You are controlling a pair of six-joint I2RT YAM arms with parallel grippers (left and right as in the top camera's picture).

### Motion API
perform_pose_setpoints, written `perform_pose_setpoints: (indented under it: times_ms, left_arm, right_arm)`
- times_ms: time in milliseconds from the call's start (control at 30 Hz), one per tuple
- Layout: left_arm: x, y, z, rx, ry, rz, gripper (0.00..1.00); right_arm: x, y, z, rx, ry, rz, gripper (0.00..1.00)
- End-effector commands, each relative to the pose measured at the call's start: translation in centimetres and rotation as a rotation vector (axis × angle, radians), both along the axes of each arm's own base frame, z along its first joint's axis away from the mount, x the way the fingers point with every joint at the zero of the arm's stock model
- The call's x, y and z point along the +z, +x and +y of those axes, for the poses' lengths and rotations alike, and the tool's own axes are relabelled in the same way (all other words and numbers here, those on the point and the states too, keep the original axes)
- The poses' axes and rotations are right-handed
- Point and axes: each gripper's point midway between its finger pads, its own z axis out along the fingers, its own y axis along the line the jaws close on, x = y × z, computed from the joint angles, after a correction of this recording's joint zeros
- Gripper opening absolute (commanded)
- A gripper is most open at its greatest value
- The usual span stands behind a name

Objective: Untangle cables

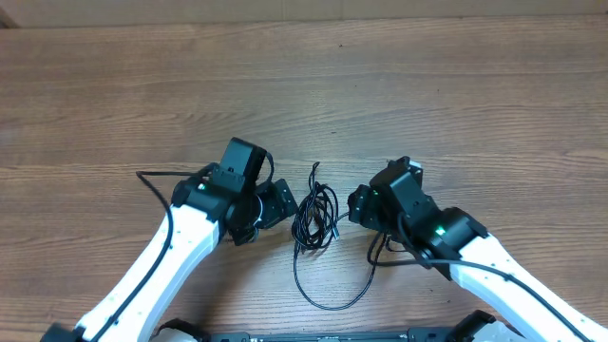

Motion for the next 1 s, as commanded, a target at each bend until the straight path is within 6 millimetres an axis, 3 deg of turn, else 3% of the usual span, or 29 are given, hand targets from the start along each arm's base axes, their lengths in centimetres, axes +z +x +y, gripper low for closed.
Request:
perform_pose_setpoints:
  times_ms: [0,100,233,500,633,800,967]
  left_arm:
    - [2.8,-0.1,-0.8,-0.096,0.013,-0.141,0.91]
    - [3.0,-0.2,-0.8,-0.115,0.098,-0.206,0.95]
    - [0.9,-1.0,-1.5,-0.150,0.202,-0.203,0.94]
    - [-2.9,-0.3,-2.1,-0.075,0.301,-0.146,0.94]
    - [-3.4,0.1,-1.5,-0.054,0.341,-0.145,0.77]
    - [-3.4,0.1,-1.5,-0.054,0.343,-0.147,0.66]
    - [-3.4,0.0,-1.5,-0.055,0.339,-0.145,0.38]
  right_arm:
    - [3.1,0.7,-0.5,-0.029,0.026,-0.090,0.88]
    - [4.4,0.5,-1.1,-0.042,0.051,-0.121,0.89]
    - [5.5,0.3,-1.3,-0.045,0.075,-0.154,0.91]
    - [5.1,-0.1,-1.6,-0.045,0.060,-0.134,0.94]
    - [4.9,-0.4,-1.8,-0.045,0.050,-0.119,0.95]
    - [4.8,-0.4,-1.8,-0.045,0.049,-0.118,0.95]
    - [4.8,-0.4,-1.8,-0.045,0.049,-0.118,0.95]
